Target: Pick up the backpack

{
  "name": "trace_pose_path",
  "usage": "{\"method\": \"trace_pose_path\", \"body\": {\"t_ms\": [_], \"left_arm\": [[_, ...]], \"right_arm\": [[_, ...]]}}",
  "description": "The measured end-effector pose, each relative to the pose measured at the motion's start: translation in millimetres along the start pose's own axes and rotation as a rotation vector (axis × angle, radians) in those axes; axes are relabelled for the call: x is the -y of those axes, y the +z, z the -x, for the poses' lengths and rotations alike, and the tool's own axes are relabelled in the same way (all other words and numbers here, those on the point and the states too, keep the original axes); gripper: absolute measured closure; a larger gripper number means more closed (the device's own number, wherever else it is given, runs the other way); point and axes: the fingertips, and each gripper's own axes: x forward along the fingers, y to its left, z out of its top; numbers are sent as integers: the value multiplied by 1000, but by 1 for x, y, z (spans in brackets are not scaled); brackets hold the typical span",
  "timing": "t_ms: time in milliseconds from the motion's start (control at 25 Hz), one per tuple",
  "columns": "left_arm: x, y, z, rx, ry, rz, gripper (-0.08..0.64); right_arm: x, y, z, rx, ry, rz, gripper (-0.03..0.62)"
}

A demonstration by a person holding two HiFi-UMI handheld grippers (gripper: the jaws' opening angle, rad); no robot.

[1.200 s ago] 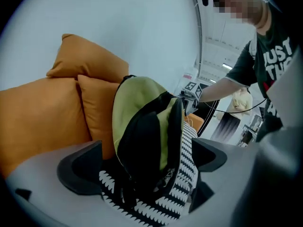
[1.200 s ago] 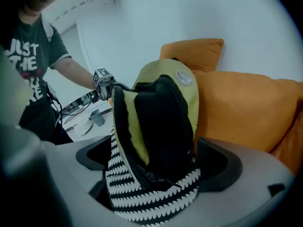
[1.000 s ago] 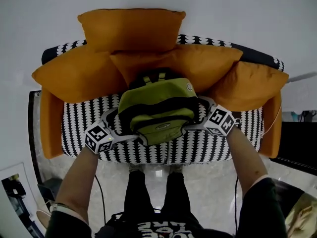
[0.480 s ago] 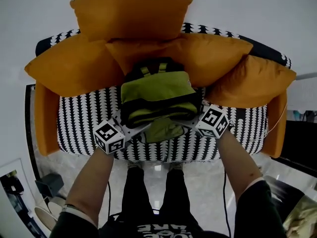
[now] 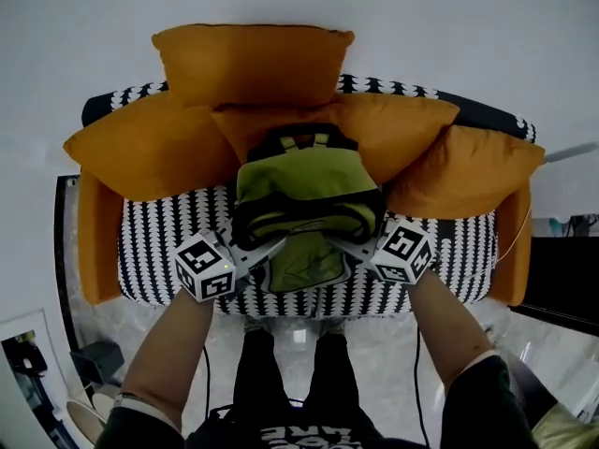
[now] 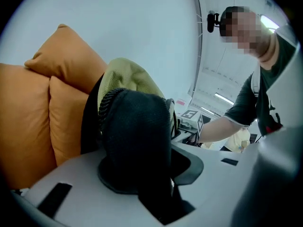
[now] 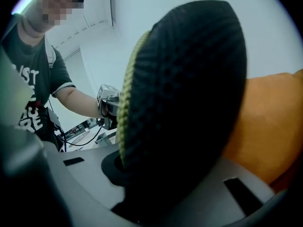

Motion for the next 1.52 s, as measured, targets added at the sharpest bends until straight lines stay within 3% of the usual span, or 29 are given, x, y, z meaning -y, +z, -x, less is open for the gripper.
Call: {"method": "trace_pose_path", "body": {"t_ms": [400, 920, 1160, 1520], "left_arm": [[51, 99, 23, 69, -14, -73, 449], [131, 255, 56, 123, 6, -229, 466], [114, 223, 46, 112, 32, -323, 472], [120, 233, 53, 113, 63, -456, 476]], "right_arm": [[-27, 91, 52, 48, -56, 69, 508], [-70, 238, 138, 134, -136, 171, 512], [-54, 205, 114, 222, -141, 212, 514], [-57, 217, 113, 324, -151, 291, 515]]}}
